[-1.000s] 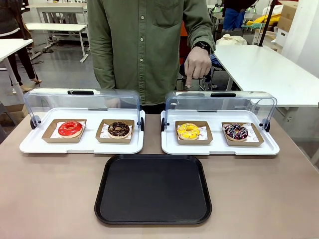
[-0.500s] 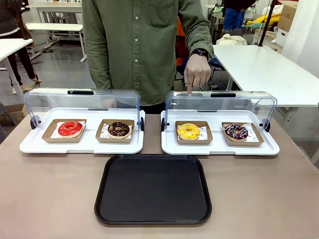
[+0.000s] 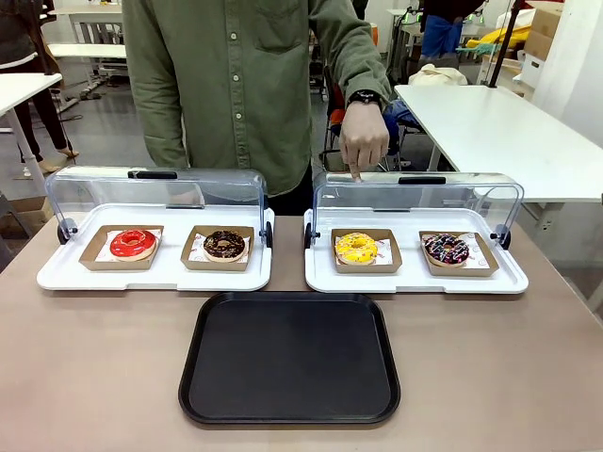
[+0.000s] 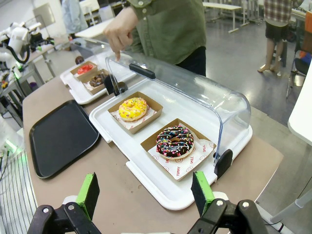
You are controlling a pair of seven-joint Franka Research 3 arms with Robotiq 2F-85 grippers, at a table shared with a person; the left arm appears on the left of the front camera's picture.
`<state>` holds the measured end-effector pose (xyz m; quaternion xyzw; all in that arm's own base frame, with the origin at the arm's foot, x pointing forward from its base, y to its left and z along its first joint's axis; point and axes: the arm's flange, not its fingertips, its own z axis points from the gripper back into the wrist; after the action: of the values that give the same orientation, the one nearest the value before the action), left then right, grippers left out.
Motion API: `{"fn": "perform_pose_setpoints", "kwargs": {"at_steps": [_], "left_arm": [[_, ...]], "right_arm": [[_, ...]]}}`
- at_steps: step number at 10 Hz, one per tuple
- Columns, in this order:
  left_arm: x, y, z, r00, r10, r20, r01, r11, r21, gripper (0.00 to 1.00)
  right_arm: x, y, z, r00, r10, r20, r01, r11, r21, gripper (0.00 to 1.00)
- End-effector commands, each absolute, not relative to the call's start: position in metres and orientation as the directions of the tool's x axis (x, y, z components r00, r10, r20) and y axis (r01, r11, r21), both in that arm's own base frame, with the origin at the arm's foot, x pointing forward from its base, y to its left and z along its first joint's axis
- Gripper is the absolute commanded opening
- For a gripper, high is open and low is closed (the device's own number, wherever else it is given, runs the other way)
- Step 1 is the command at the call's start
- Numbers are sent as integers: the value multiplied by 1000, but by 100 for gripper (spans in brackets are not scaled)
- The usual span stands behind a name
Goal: Move the third donut from the left to the tray.
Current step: Pick up the Paper togo box containing the Donut indicated by the person and place it on the Handle tray.
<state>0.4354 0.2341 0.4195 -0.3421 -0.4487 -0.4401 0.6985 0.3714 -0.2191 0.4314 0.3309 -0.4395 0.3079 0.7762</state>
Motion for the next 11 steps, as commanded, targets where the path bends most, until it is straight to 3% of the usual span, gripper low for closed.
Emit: {"fn": "perform_pose_setpoints", "kwargs": {"at_steps": [1, 9, 11], "left_arm": [[435, 235, 419, 198, -315, 928, 924, 377, -69, 100], [435, 235, 419, 198, -315, 928, 924, 377, -69, 100], [435, 235, 419, 198, -315, 928, 924, 377, -69, 100]], "right_arm": [[372, -218, 432, 420, 186, 888, -771, 589, 242, 100], [371, -219, 431, 424, 187, 886, -769, 591, 243, 100], [374, -179, 461, 396, 297, 869, -786, 598, 155, 100]]}}
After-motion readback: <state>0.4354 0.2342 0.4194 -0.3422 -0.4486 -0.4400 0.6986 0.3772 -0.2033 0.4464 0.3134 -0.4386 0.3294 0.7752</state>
